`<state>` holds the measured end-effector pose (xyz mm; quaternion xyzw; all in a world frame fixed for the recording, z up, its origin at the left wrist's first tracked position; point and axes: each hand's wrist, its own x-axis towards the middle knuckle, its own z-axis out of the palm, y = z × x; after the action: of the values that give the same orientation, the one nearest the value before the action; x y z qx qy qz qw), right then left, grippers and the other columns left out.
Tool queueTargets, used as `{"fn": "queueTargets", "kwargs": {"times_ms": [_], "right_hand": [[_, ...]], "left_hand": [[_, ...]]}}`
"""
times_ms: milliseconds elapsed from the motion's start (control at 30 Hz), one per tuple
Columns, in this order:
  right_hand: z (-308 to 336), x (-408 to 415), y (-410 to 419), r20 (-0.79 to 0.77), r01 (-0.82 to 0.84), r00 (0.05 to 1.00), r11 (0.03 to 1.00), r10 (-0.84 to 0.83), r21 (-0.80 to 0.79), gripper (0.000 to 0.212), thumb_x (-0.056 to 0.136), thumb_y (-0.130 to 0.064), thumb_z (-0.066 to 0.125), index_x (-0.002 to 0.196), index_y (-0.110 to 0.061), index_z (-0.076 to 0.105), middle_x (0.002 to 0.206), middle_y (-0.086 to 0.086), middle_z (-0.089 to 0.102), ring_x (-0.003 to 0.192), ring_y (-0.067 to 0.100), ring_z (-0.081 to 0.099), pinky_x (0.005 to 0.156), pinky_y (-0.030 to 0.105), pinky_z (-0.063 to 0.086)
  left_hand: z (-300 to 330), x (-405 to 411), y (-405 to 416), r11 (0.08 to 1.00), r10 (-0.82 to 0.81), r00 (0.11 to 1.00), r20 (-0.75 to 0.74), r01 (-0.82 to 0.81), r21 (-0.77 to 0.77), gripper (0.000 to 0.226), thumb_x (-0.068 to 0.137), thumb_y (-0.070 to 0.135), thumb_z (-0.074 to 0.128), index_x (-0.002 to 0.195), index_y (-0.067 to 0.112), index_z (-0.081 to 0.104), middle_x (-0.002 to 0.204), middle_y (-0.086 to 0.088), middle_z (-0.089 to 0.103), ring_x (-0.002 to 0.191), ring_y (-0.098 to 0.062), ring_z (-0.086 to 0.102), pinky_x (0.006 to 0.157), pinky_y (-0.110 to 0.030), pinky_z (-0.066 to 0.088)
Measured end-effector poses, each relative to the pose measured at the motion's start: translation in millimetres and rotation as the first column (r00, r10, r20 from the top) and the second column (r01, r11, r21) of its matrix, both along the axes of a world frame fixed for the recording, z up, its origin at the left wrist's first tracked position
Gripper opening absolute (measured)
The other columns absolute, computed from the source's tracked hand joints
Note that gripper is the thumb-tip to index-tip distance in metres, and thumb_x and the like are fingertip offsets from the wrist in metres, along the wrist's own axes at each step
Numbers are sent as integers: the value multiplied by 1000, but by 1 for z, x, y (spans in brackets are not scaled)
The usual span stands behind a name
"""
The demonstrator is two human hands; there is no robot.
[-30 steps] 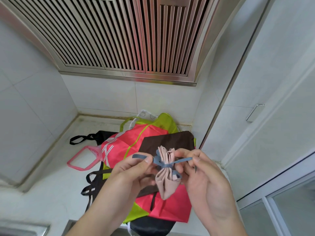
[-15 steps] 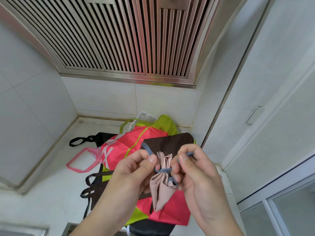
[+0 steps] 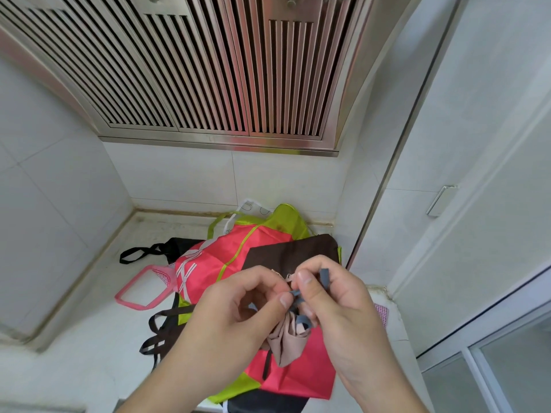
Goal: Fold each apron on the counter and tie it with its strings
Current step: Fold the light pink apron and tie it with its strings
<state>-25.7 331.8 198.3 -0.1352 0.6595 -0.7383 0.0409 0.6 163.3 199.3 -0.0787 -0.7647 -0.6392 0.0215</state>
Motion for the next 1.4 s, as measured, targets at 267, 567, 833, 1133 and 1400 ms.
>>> {"fn": "queueTargets", "kwargs": {"times_ms": [267,567,833,1133,1400], "right_hand": [[-8,-2,0,21,23,1000,1000,-22,-12,18,99,-20,58,85,-11,65,65,2,45,62,17,42,57,24,41],[-8,-5,-2,11,-81,997,996,81,35,18,93,-16,58,104,-22,71,67,-3,57,65,13,53,66,31,46],[0,-9,4,45,-182,983,979,179,95,20,99,-1,60,101,-13,75,65,1,57,64,14,53,64,24,48],[9,-10,10,118,-246,967,950,226,193,37,96,5,64,83,-27,77,64,2,61,62,15,58,62,30,51],[2,-5,6,81,-136,989,961,120,239,26,93,4,68,82,-19,74,63,5,64,62,14,62,62,32,52]], "left_hand": [[-1,-2,3,993,92,994,51,-95,73,10,97,6,69,94,15,73,77,-11,66,65,-21,62,53,-35,56],[-8,-3,7,959,266,924,-276,-282,-20,18,88,13,81,86,30,78,100,0,69,74,-21,65,69,-30,54],[-9,-4,8,960,269,919,-287,-280,1,14,85,16,77,88,29,78,96,-1,66,73,-23,59,71,-26,51],[-6,-2,6,874,0,963,271,-131,467,22,77,13,80,93,1,72,80,-30,63,77,-42,68,83,-77,47],[-1,-1,5,876,-42,960,277,-98,471,18,77,13,76,91,1,75,77,-18,66,77,-36,66,83,-54,39]]}}
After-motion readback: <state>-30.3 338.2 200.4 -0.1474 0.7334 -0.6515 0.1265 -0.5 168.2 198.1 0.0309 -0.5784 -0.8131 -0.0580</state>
